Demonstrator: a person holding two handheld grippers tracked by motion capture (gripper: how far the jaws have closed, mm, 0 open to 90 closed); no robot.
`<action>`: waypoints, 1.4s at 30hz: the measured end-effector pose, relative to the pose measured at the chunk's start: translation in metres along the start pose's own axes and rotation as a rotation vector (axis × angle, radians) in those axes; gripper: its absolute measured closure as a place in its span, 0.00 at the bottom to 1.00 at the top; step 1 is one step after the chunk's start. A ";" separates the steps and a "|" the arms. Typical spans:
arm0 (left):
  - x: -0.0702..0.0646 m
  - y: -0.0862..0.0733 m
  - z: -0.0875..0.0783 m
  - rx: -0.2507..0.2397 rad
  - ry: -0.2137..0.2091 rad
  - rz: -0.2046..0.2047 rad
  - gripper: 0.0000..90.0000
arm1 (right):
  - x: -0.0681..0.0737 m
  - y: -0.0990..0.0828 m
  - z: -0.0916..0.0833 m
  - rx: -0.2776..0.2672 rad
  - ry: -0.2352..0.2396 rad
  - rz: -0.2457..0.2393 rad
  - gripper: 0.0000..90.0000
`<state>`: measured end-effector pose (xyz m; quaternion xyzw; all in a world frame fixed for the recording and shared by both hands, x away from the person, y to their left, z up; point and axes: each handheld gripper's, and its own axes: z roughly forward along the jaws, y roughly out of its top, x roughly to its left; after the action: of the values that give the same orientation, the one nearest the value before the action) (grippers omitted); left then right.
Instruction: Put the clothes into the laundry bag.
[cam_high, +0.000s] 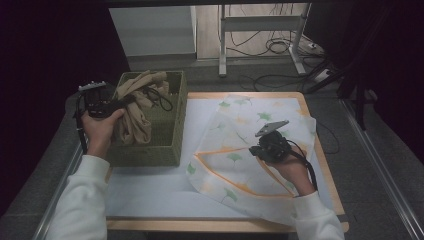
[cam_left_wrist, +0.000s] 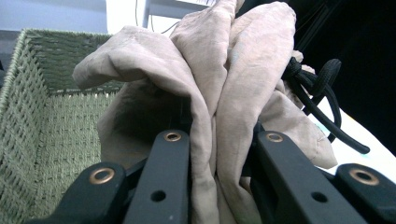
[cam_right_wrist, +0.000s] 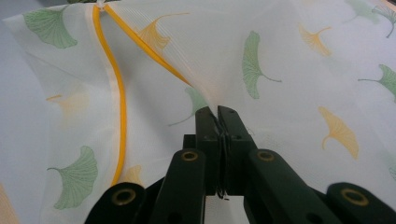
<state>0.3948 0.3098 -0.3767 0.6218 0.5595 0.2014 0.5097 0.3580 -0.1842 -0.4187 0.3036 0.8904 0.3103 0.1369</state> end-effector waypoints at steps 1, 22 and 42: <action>0.000 0.000 -0.001 -0.003 -0.002 -0.001 0.89 | 0.000 0.000 0.000 -0.001 0.000 0.000 0.96; -0.024 0.004 -0.027 -0.110 -0.083 0.038 0.89 | -0.001 -0.001 0.001 0.003 0.003 0.001 0.96; -0.054 0.000 -0.045 -0.147 -0.176 0.087 0.89 | -0.002 -0.002 0.000 0.002 0.004 0.004 0.96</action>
<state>0.3420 0.2793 -0.3411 0.6219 0.4689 0.2084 0.5916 0.3590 -0.1868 -0.4194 0.3048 0.8904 0.3102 0.1344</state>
